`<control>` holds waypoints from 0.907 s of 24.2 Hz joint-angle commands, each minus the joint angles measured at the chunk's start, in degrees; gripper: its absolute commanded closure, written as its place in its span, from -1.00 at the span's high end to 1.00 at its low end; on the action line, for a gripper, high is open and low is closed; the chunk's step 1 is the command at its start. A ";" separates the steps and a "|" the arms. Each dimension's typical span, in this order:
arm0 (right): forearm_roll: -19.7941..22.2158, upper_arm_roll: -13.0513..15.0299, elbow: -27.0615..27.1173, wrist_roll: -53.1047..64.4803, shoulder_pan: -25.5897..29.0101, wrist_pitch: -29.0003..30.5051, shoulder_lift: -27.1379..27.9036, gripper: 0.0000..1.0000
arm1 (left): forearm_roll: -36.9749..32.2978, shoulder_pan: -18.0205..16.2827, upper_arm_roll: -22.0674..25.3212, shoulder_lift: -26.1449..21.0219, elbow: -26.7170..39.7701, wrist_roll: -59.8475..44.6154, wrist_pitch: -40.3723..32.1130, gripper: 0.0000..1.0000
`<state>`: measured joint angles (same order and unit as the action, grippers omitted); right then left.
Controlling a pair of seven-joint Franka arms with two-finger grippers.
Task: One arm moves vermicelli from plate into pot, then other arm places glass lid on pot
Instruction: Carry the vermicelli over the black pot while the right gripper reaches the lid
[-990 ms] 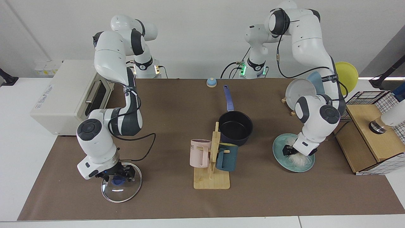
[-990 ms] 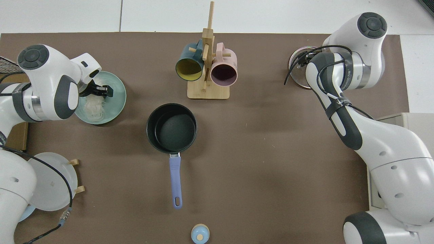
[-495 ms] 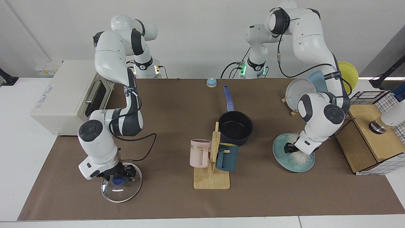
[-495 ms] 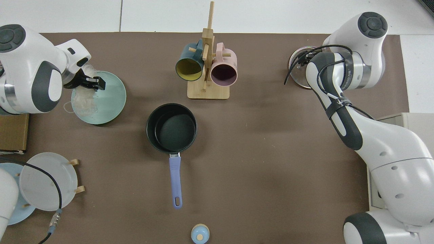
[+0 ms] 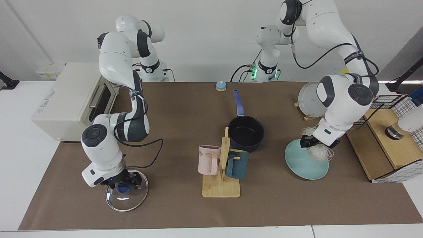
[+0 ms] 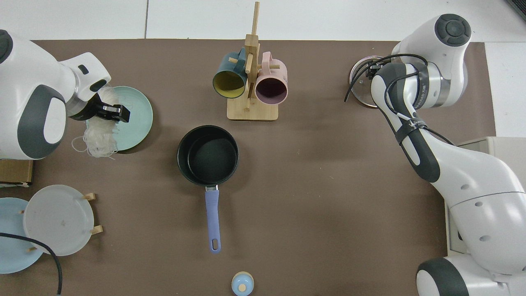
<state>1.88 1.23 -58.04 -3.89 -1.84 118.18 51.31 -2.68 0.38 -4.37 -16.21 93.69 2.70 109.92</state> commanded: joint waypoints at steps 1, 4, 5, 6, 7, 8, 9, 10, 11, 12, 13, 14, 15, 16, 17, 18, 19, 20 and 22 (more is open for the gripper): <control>-0.73 -0.43 -1.99 0.90 0.34 -0.06 -3.93 -1.00 | 0.04 2.87 0.50 4.69 7.12 -5.41 3.20 -1.00; -0.65 -0.43 -3.39 0.81 0.17 -2.33 -7.53 -1.00 | 0.04 6.20 0.15 4.69 7.12 -11.38 3.02 -1.00; -0.39 -0.43 -3.92 0.29 0.17 -3.47 -8.93 -1.00 | 0.04 7.17 -0.37 4.69 7.12 -14.27 3.02 -1.00; 0.23 -0.35 -3.92 0.20 -0.27 -4.79 -9.99 -1.00 | 0.04 7.79 -1.33 4.78 7.12 -16.82 2.85 -1.00; -0.03 0.09 -3.92 0.55 -1.32 -6.28 -10.96 -1.00 | 0.04 8.06 -2.65 4.96 7.12 -19.55 2.76 -1.00; -0.12 0.09 -3.92 0.64 -1.24 -7.69 -12.10 -1.00 | -0.05 8.15 -4.05 5.04 7.12 -21.92 2.67 -1.00; -0.64 0.01 -4.27 0.72 -0.80 -9.36 -13.68 -1.00 | -0.05 8.06 -5.81 5.05 7.12 -24.82 2.67 -1.00; -0.73 0.01 -5.23 0.81 -0.71 -11.20 -15.43 -1.00 | -0.05 8.15 -7.22 5.05 7.12 -27.63 2.67 -1.00; -0.82 0.01 -6.29 0.81 -0.71 -12.44 -17.28 -1.00 | -0.05 8.15 -8.54 4.87 7.12 -29.84 2.76 -1.00; -0.82 0.01 -7.52 0.81 -0.80 -13.41 -19.30 -1.00 | -0.14 8.15 -9.77 4.70 7.03 -31.60 2.85 -1.00; -0.82 0.01 -9.36 1.07 -0.89 -14.11 -21.41 -1.00 | -0.14 8.15 -10.91 4.43 7.12 -33.27 3.20 -1.00; -0.91 -0.08 -11.90 1.08 -0.63 -15.16 -24.21 -1.00 | -0.14 8.15 -11.79 4.17 7.12 -34.42 3.37 -1.00; -0.91 -0.08 -14.45 1.16 -0.62 -16.05 -27.11 -1.00 | -0.05 8.15 -12.15 3.99 7.12 -34.86 3.46 -1.00; -0.82 0.00 -17.17 1.34 -0.97 -16.66 -29.66 -1.00 | -0.05 8.15 -12.33 3.90 7.47 -35.04 3.55 -1.00; -0.82 0.01 -20.33 1.78 -1.06 -17.19 -32.47 -1.00 | 0.04 8.15 -12.42 3.90 8.60 -35.30 3.73 -1.00; -0.82 -0.08 -23.93 2.48 -0.98 -17.63 -35.90 -1.00 | 0.04 8.15 -12.42 3.82 10.53 -35.74 4.77 -1.00; -0.82 -0.08 -27.53 2.74 -1.24 -17.64 -39.32 -1.00 | 0.04 8.15 -13.11 3.82 13.07 -36.09 7.30 -1.00; -0.82 0.00 -30.70 2.75 -1.59 -17.64 -42.66 -1.00 | 0.04 8.23 -14.08 3.90 15.62 -37.32 10.64 -1.00; -0.82 0.01 -35.10 2.92 -1.42 -17.72 -46.64 -1.00 | 0.04 8.15 -14.26 3.64 17.74 -38.73 14.00 -1.00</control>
<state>1.82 1.18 -77.92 -3.26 -3.12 98.96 17.17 -2.63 8.71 -17.61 -13.77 104.44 -32.99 116.51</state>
